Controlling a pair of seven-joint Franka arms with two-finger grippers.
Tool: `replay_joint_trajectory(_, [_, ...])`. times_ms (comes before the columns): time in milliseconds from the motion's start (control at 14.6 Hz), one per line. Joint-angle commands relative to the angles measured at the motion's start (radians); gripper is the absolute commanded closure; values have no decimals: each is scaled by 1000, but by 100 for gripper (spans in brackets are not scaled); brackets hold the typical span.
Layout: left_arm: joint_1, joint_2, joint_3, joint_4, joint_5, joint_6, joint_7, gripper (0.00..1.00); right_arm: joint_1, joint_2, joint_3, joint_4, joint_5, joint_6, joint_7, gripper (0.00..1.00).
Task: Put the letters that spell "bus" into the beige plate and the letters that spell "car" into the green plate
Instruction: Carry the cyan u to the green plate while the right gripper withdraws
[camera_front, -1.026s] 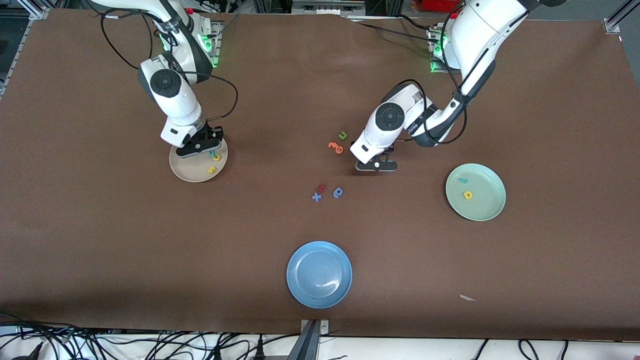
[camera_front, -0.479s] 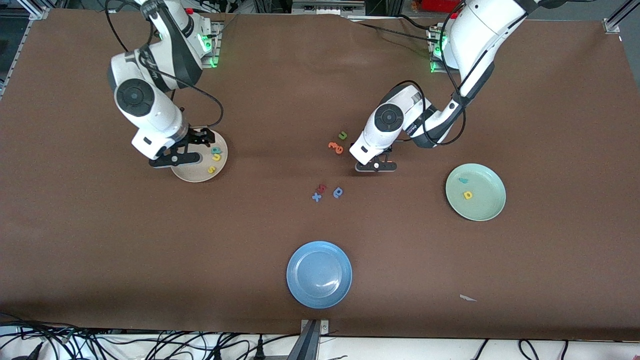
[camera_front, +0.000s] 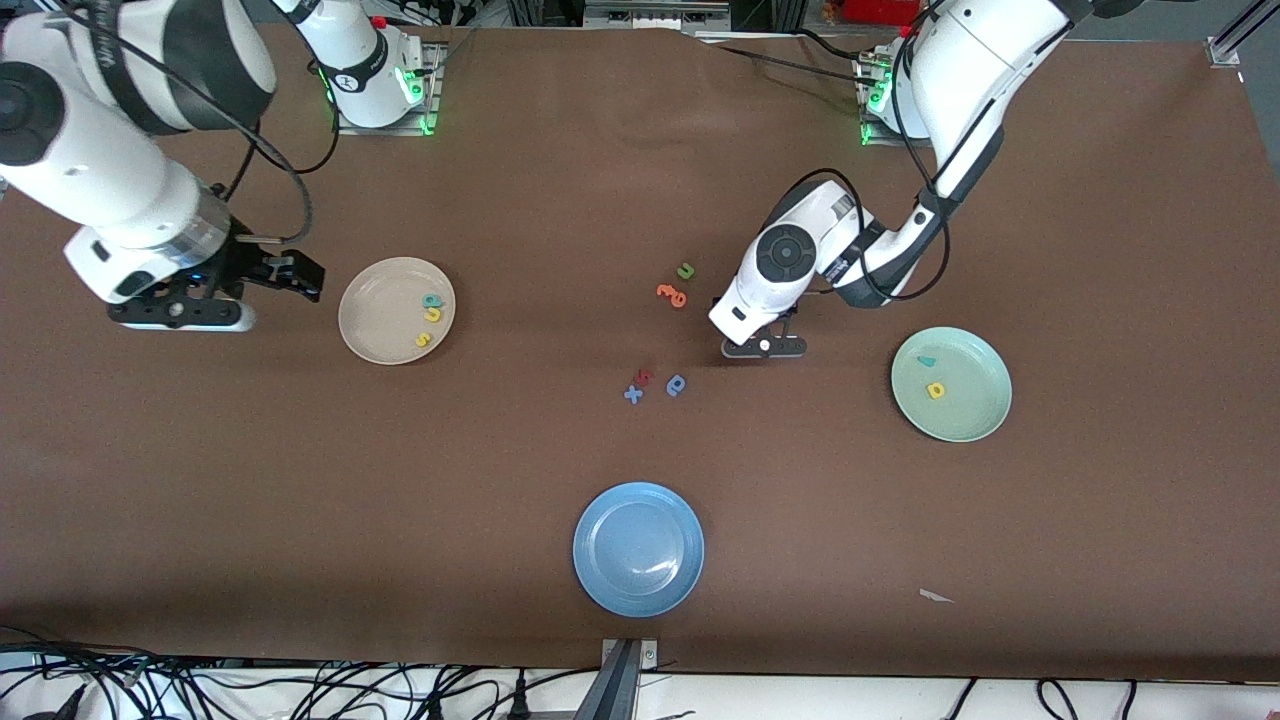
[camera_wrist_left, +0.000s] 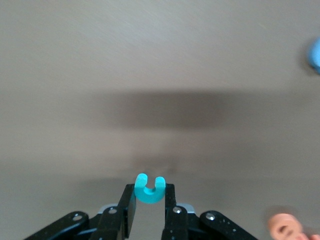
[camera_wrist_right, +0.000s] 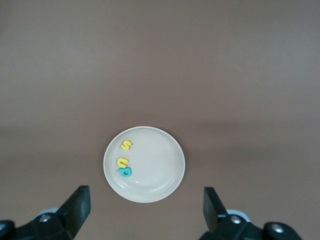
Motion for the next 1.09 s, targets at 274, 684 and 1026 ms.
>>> replay_joint_trajectory(274, [264, -30, 0, 116, 35, -281, 472, 89, 39, 15, -113, 272, 29, -208, -99, 0])
replay_joint_trajectory(684, [422, -18, 12, 153, 96, -307, 500, 88, 0, 56, -114, 235, 29, -158, -97, 0])
replay_joint_trajectory(1026, [449, -24, 15, 187, 93, -312, 496, 0, 3, 74, -113, 243, 27, -157, -86, 0])
